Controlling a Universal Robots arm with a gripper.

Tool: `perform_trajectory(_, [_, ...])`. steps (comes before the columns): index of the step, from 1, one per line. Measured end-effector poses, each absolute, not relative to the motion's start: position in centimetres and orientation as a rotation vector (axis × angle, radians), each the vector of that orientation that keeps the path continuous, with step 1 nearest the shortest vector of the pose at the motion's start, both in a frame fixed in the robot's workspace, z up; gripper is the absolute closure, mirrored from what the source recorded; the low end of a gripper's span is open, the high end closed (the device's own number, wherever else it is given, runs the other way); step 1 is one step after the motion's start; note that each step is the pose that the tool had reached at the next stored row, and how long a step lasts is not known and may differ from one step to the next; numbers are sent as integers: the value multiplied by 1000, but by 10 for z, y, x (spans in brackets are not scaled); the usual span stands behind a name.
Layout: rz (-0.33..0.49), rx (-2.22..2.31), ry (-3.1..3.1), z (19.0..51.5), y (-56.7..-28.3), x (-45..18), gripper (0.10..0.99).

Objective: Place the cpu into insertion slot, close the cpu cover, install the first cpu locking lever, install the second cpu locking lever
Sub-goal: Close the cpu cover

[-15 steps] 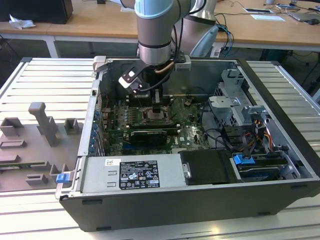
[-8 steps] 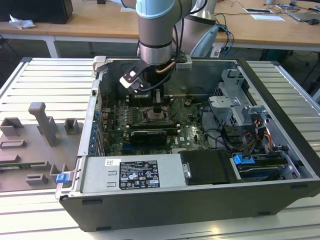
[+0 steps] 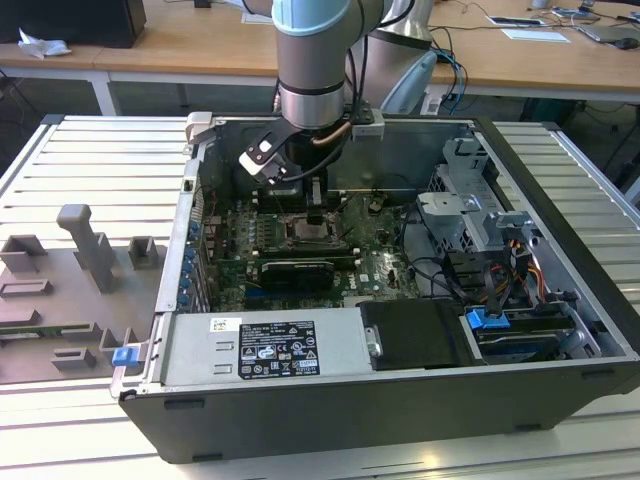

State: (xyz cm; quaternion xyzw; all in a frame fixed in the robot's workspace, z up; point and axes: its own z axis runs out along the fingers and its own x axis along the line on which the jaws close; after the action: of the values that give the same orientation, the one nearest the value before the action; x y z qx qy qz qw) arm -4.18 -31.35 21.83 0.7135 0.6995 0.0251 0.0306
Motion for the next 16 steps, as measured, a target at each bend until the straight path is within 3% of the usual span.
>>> perform_trajectory(16, [74,2203,2155,227,-313,-37,980])
